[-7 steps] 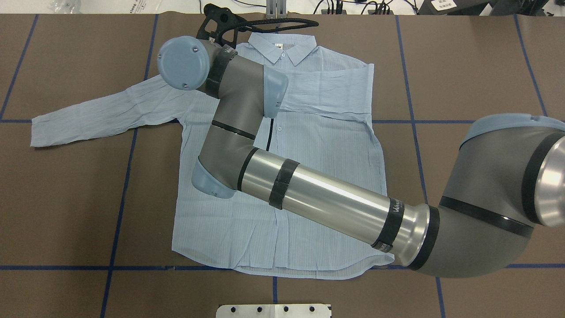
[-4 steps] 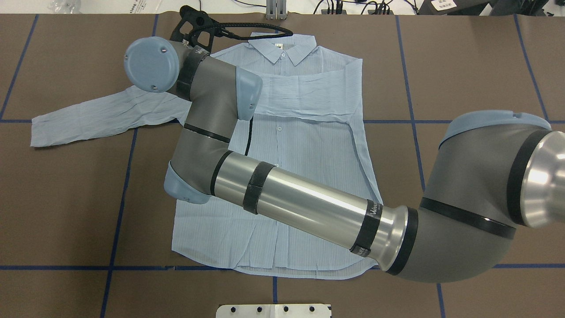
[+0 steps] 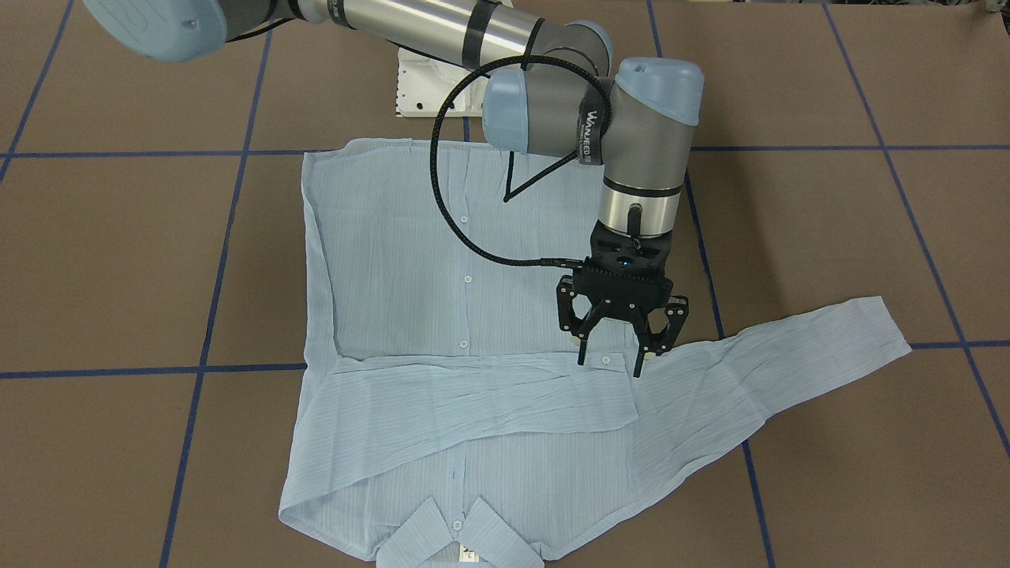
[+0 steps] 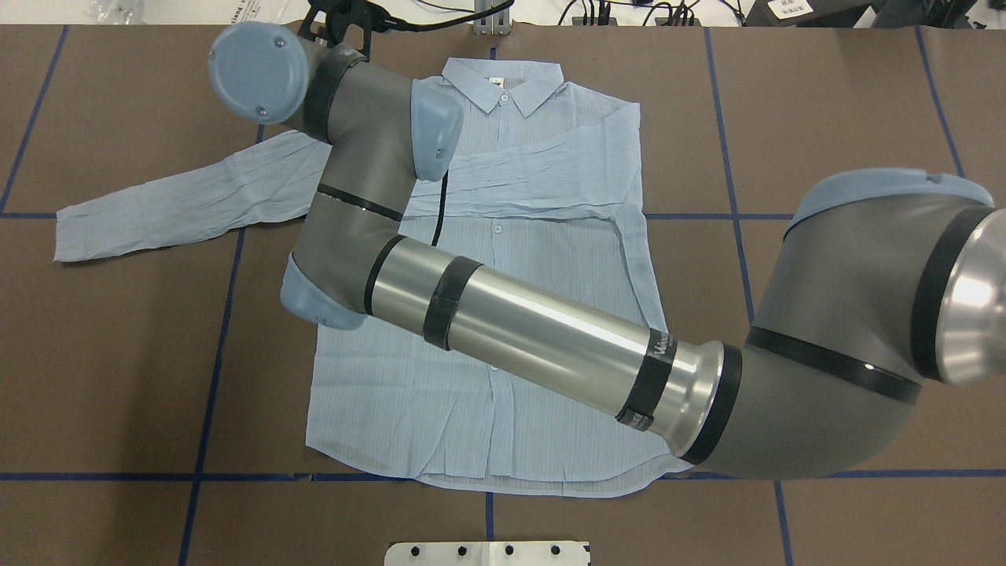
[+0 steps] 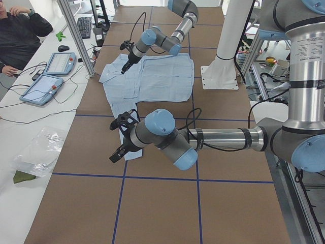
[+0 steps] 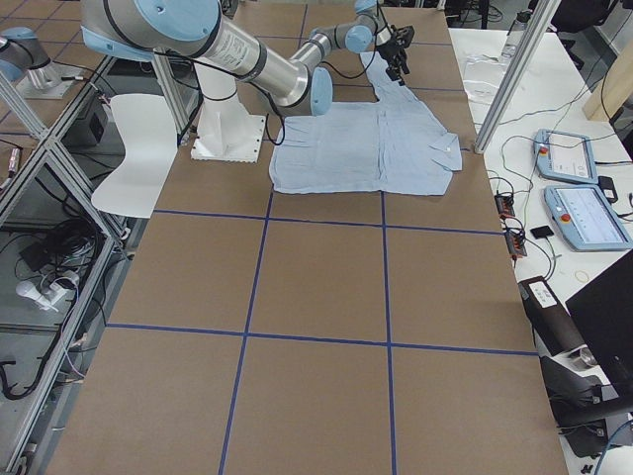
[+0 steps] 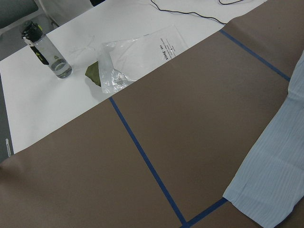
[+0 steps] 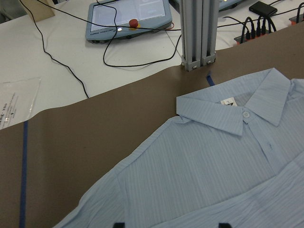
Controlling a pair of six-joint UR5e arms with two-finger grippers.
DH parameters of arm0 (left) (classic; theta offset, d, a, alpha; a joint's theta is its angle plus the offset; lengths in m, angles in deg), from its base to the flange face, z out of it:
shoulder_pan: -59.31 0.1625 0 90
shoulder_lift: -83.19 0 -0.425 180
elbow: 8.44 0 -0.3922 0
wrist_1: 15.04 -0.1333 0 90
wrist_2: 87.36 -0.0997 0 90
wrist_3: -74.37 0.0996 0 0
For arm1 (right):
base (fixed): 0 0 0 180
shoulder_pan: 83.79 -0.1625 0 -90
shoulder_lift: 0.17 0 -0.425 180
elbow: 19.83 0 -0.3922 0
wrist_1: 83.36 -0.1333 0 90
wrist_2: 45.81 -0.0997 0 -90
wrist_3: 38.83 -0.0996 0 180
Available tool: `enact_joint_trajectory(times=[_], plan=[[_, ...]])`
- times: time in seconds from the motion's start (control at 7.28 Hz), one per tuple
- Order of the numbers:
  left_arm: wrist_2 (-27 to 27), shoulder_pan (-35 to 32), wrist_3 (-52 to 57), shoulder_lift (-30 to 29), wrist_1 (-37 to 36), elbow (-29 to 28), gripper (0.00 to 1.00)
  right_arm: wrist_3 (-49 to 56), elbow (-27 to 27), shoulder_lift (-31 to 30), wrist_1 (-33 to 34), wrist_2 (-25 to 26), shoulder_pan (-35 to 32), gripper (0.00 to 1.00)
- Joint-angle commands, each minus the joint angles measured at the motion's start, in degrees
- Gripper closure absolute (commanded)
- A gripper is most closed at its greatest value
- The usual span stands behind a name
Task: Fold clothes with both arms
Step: 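Fold the held sleeve across the shirt chest toward the other sleeve with the right gripper, then release the sleeve and withdraw the right arm while the left arm approaches the other cuff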
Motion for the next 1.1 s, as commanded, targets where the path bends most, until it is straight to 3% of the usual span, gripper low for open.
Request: enact_joint_trajectory(times=[0.0, 0.27, 0.41, 0.69, 0.96], plan=[[0.0, 0.4, -5.0, -1.2, 2.1, -1.4, 0.00, 13.7, -3.7, -2.9, 5.1, -11.4, -8.5, 0.00], [-0.3, 6.5, -5.5, -1.0, 8.0, -2.3, 0.00, 27.1, -17.1, -15.6, 5.2, -27.9, -18.5, 0.00], [-0.5, 8.9, -8.2, -1.4, 8.5, -2.8, 0.00, 34.5, -22.8, -21.7, 5.1, -32.9, -22.8, 0.00], [-1.0, 12.1, -23.9, -0.7, 18.3, -6.0, 0.00, 47.7, -31.7, -34.3, 4.3, -40.6, -31.1, 0.00], [-6.5, 15.7, -31.2, 1.4, 26.1, -10.0, 0.00, 57.7, -39.4, -45.9, 3.7, -46.1, -37.1, 0.00]])
